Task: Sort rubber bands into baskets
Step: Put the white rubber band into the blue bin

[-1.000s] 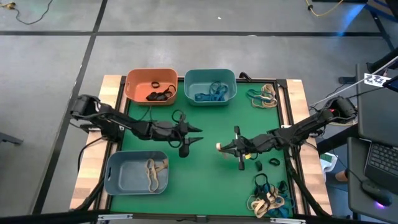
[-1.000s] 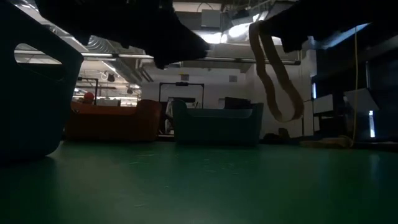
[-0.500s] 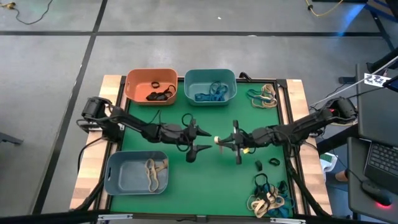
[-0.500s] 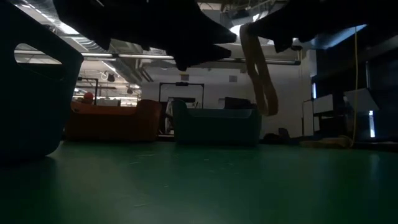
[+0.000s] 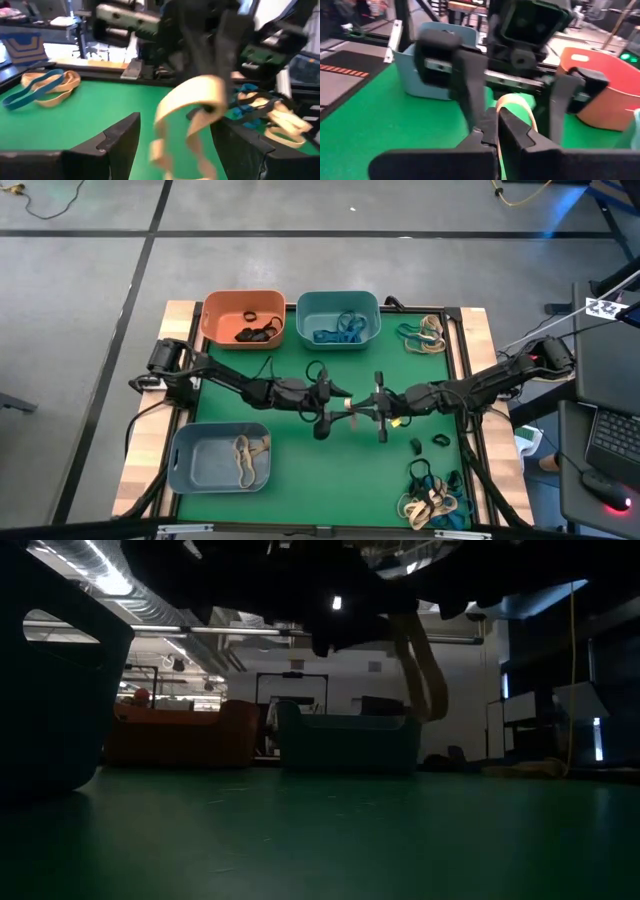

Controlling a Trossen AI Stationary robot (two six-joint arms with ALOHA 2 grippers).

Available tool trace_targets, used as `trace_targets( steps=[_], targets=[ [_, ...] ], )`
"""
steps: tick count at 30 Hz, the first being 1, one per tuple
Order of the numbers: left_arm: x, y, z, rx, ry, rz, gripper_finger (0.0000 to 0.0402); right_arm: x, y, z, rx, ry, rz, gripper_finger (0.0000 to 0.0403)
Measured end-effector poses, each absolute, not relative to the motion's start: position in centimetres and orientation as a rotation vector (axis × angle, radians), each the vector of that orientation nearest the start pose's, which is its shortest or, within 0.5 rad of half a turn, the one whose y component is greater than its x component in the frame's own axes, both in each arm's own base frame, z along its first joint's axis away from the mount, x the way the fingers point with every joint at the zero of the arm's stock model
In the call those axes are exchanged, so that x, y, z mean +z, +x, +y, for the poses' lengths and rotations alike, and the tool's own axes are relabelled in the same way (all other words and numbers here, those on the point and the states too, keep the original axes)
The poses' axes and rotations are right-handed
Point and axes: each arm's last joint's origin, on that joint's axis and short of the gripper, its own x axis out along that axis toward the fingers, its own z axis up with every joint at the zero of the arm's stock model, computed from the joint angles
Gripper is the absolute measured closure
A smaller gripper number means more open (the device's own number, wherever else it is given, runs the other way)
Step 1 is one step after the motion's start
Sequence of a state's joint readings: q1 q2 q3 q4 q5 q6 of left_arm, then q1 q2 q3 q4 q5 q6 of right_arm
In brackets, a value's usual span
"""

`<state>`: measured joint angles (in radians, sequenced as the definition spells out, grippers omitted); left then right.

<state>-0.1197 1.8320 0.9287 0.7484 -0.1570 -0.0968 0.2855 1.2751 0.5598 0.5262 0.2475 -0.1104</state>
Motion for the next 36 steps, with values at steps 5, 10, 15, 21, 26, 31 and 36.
trace_targets(
  steps=[5,10,15,21,26,31,36],
  targets=[
    [19.0,38.0,-4.4,0.021,-0.077,0.15,0.0163,22.3,25.3,6.6,0.008,-0.166,0.178,0.0397],
    [19.0,38.0,-4.4,0.018,-0.077,0.15,0.0197,22.3,25.3,6.5,-0.001,-0.165,0.176,0.0397],
    [19.0,38.1,-4.2,0.023,-0.078,0.143,0.0268,22.7,25.4,6.6,-0.002,-0.152,0.135,0.0397],
    [19.0,38.1,-4.0,0.03,-0.083,0.144,0.0358,23.0,25.4,6.6,-0.004,-0.141,0.112,0.0397],
    [19.0,38.1,-4.0,0.026,-0.057,0.144,0.0392,23.1,25.4,6.7,0.033,-0.08,0.093,0.0381],
    [19.4,37.7,-4.2,0.02,-0.025,0.179,0.0387,23.4,25.4,6.8,0.068,-0.069,0.073,0.031],
    [21.2,35.8,-4.8,-0.008,0.054,0.316,0.0396,23.4,25.2,7.1,0.16,-0.066,0.077,0.0247]
  ],
)
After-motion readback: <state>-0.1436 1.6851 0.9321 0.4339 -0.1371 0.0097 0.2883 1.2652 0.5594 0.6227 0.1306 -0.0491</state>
